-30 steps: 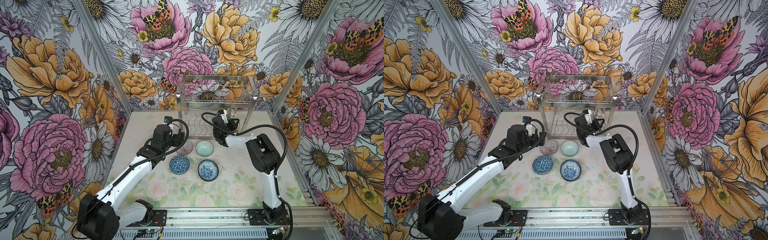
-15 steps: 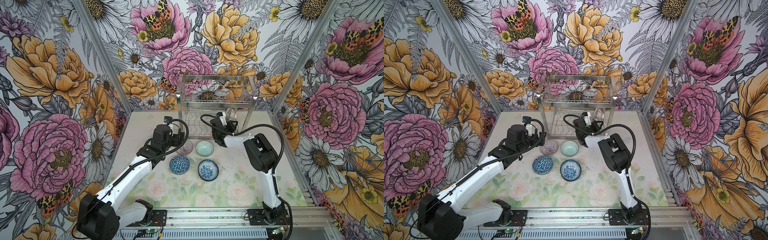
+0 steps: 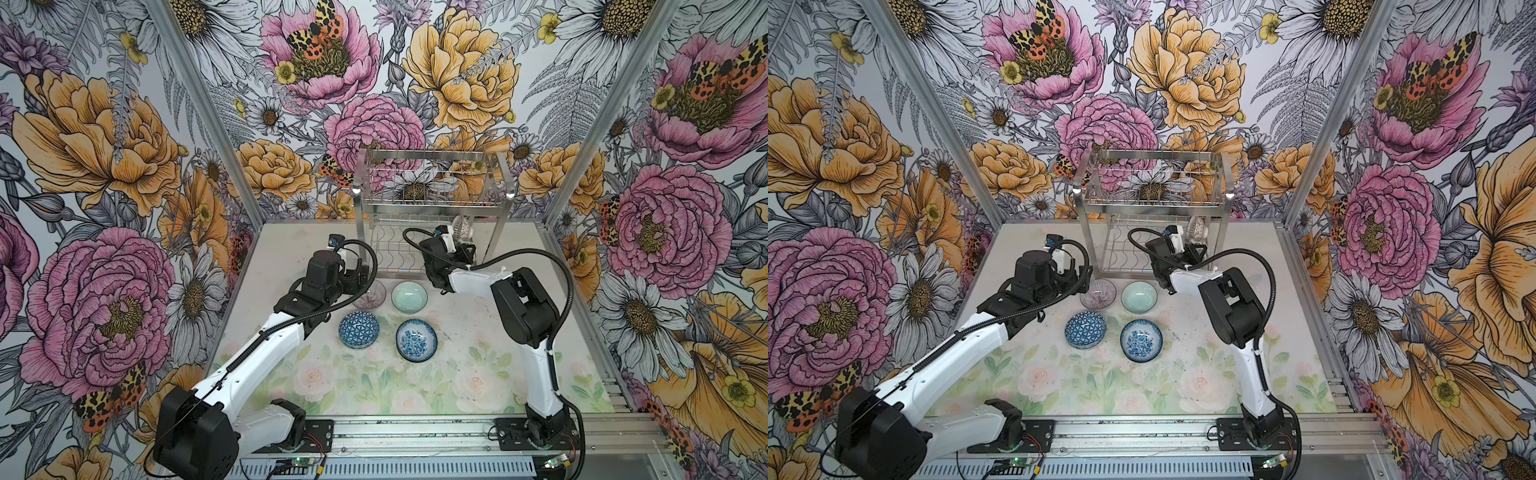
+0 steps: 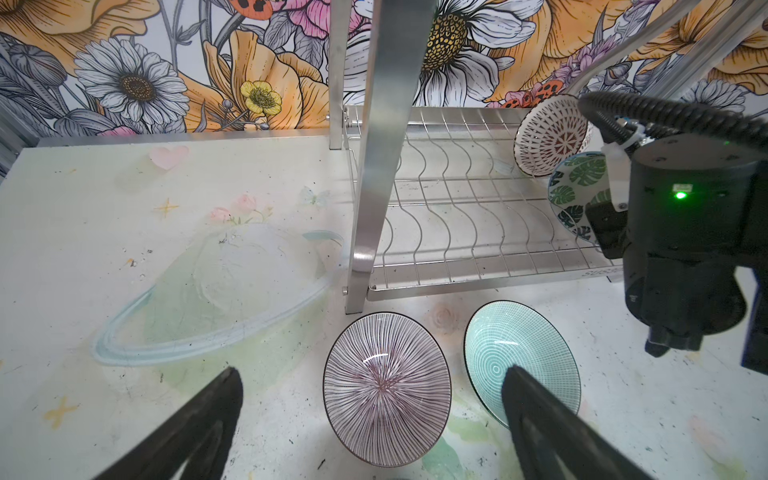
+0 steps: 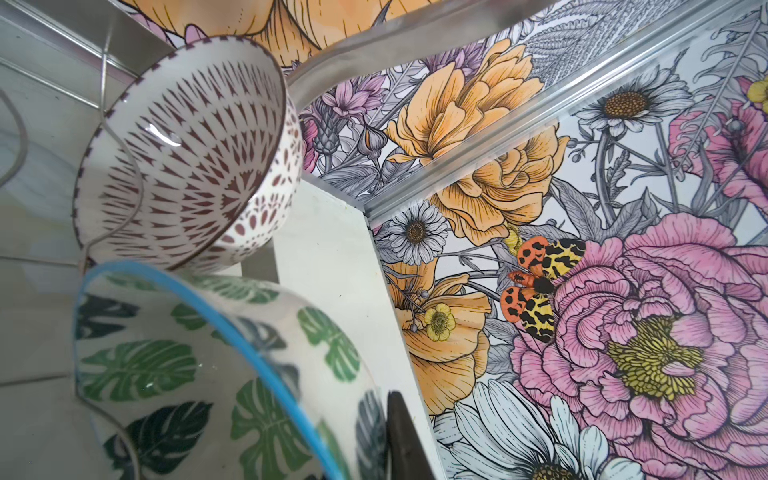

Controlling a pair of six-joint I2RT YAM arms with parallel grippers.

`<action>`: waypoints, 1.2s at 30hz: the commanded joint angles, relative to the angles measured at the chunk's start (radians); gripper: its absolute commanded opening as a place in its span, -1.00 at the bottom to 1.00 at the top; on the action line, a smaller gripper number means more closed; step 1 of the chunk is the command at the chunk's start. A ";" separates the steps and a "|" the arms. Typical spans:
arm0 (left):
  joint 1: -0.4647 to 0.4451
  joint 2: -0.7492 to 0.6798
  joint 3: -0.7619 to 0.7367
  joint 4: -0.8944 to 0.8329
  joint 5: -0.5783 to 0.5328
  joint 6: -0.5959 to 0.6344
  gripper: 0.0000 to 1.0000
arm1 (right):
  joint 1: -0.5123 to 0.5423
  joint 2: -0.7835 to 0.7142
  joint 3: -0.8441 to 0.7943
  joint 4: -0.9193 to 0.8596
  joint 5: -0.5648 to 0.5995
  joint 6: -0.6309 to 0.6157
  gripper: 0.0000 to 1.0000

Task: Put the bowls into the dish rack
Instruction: 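Stand the green leaf bowl upright in the rack and open right gripper, then lower left gripper onto the blue triangle-pattern bowl rim while right gripper withdraws from rack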

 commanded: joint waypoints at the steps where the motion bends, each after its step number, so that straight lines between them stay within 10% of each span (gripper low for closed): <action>1: 0.009 -0.012 -0.009 -0.009 0.021 -0.022 0.97 | 0.008 -0.073 0.008 -0.044 -0.038 0.061 -0.67; 11: 0.010 -0.023 -0.020 -0.030 0.023 -0.042 0.97 | 0.011 -0.144 -0.008 -0.062 -0.081 0.062 -0.26; 19: 0.011 -0.048 -0.032 -0.089 0.021 -0.071 0.97 | 0.038 -0.219 -0.047 -0.081 -0.193 0.049 0.96; 36: 0.017 -0.088 -0.163 -0.199 0.109 -0.221 0.97 | 0.103 -0.540 -0.279 -0.140 -0.708 0.198 1.00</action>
